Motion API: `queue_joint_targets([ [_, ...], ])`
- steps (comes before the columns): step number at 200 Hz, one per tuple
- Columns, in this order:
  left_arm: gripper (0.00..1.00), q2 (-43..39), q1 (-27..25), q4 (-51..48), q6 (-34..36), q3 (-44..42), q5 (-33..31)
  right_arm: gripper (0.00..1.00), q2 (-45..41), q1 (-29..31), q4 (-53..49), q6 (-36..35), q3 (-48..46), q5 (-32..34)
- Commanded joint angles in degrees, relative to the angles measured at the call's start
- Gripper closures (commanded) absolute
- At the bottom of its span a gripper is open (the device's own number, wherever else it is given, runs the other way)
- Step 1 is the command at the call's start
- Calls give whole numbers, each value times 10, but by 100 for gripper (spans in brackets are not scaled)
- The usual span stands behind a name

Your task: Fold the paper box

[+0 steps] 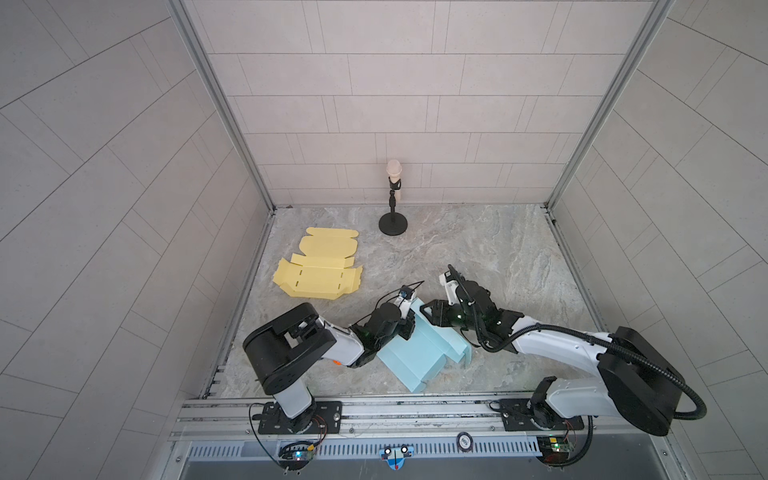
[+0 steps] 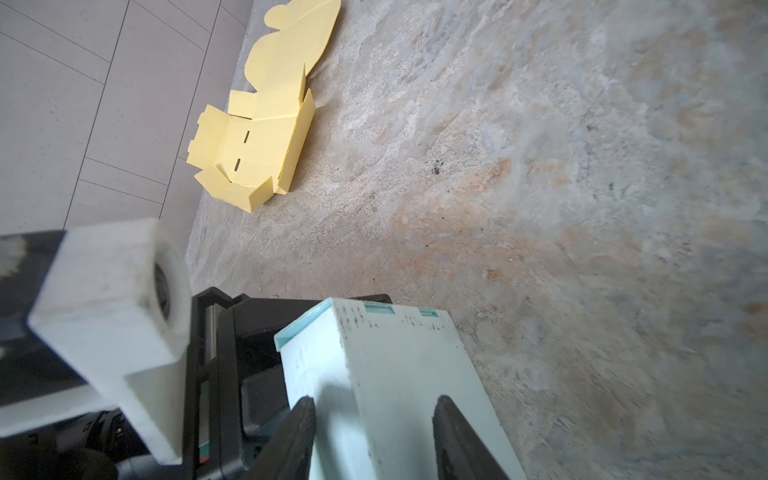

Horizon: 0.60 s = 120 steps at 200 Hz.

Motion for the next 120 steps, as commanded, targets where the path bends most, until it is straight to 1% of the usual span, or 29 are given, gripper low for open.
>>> queue_joint_targets([
  [1, 81, 14, 1, 11, 7, 3, -15, 51, -6, 2, -19, 21, -14, 16],
  [31, 81, 28, 1, 17, 9, 7, -14, 52, -5, 3, -15, 25, -18, 23],
  [71, 77, 39, -1, 13, 12, 14, -12, 52, -9, 3, -17, 25, -20, 32],
  [102, 81, 46, -3, 21, 12, 14, -21, 53, -10, 4, -22, 22, -19, 33],
  [120, 81, 49, -3, 20, 12, 18, -21, 53, -11, 5, -27, 21, -19, 35],
])
